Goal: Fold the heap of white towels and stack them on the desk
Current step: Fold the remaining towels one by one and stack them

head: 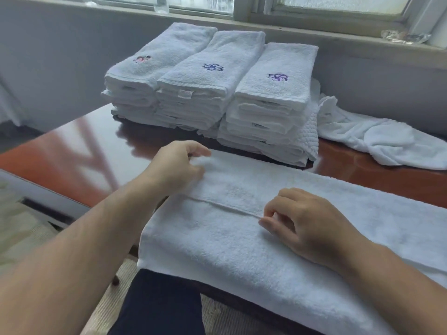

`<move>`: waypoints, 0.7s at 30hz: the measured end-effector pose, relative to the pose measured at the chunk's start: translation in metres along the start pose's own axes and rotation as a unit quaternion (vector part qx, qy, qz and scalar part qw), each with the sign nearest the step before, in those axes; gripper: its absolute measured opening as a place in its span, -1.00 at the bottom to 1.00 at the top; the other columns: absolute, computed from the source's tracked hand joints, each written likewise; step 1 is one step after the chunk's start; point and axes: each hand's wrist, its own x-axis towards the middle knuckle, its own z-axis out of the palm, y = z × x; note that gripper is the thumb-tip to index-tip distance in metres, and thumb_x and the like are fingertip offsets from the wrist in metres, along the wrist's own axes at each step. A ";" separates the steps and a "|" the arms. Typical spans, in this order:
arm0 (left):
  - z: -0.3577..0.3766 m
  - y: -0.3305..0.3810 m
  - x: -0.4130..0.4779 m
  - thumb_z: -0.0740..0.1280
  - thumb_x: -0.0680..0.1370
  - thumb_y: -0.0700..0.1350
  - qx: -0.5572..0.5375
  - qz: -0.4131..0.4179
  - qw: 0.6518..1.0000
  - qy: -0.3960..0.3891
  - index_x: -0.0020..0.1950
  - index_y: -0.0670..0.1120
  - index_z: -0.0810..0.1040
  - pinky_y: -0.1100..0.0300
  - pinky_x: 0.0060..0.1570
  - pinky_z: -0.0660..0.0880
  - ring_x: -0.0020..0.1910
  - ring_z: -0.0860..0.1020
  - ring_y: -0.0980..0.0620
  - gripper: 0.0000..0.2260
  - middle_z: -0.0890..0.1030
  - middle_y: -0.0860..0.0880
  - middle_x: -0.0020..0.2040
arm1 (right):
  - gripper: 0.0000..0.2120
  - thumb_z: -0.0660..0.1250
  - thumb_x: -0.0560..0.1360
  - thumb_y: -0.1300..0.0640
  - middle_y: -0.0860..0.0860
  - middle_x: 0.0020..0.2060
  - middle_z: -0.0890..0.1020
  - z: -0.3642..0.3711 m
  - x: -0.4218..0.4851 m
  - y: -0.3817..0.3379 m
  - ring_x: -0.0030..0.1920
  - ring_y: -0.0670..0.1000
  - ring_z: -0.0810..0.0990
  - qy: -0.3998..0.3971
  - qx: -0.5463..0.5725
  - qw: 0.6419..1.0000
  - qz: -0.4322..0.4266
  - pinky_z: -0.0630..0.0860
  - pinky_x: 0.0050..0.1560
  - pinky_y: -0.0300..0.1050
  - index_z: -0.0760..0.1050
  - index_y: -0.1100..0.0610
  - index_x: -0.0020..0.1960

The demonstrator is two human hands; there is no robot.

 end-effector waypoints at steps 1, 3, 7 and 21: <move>0.002 0.001 -0.005 0.41 0.53 -0.13 0.067 0.010 0.998 0.006 0.22 0.18 0.61 0.25 0.08 0.43 0.17 0.48 0.06 -0.68 0.56 0.09 0.20 | -0.62 0.11 0.54 -0.31 -0.22 -0.25 0.52 -0.003 0.000 0.001 -0.18 -0.12 0.51 -0.017 0.039 0.998 0.036 0.44 -0.21 -0.23 0.59 -0.10 -0.11; 0.006 0.009 -0.018 0.37 0.57 -0.13 0.115 0.071 0.990 0.044 0.30 0.15 0.58 0.01 0.36 0.32 0.37 0.29 0.00 -0.68 0.46 0.07 0.36 | -0.66 0.17 0.52 -0.26 -0.23 -0.24 0.55 -0.008 0.000 0.001 -0.13 -0.13 0.53 0.004 0.089 0.993 0.075 0.44 -0.14 -0.21 0.62 -0.10 -0.15; 0.025 0.026 -0.040 0.20 0.66 0.07 0.099 0.167 0.981 -0.021 0.50 0.20 0.37 0.06 0.56 0.04 0.56 0.11 0.09 -0.61 0.26 0.09 0.57 | -0.67 0.17 0.61 -0.10 -0.03 0.14 0.61 -0.009 -0.001 -0.003 0.21 0.06 0.49 0.103 -0.034 0.980 0.166 0.40 0.25 0.08 0.63 -0.01 0.16; 0.044 0.006 -0.020 -0.13 0.58 0.36 0.272 0.127 0.949 -0.095 0.62 0.22 -0.03 -0.03 0.57 -0.10 0.62 -0.08 0.03 -0.39 -0.04 0.05 0.66 | -0.14 -0.37 0.40 -0.53 0.03 0.64 -0.13 0.010 0.003 0.028 0.62 0.17 -0.20 -0.124 -0.084 0.943 0.297 -0.13 0.57 0.18 -0.14 -0.19 0.62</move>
